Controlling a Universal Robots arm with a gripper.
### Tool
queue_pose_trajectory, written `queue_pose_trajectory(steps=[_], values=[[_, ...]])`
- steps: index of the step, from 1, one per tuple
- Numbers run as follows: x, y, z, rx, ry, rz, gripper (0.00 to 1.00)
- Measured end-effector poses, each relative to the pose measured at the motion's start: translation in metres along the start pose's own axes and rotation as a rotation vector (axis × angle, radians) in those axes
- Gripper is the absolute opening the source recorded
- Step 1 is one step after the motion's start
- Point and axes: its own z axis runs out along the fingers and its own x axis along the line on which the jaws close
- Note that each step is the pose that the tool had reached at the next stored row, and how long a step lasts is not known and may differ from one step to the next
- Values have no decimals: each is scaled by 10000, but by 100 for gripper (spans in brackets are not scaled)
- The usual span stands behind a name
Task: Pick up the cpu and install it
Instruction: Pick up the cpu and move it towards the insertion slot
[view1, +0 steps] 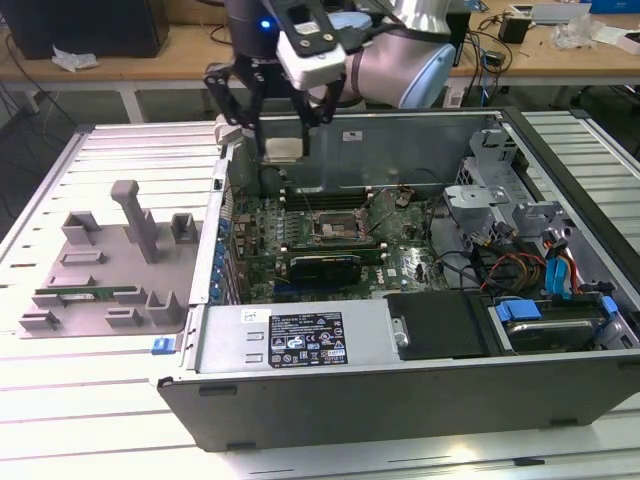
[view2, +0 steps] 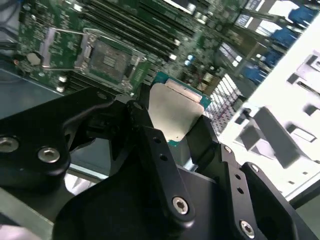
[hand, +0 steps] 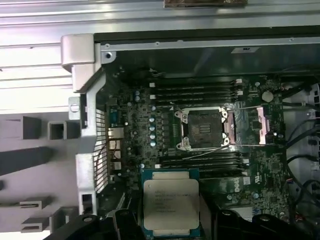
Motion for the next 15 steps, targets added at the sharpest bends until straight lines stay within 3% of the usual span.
queue_pose_trajectory(steps=[8, 11, 15], values=[[-388, 24, 173, 5, 72, 3, 54], [-432, 50, 254, 5, 74, 6, 54], [-431, 138, 389, 5, 74, 1, 54]])
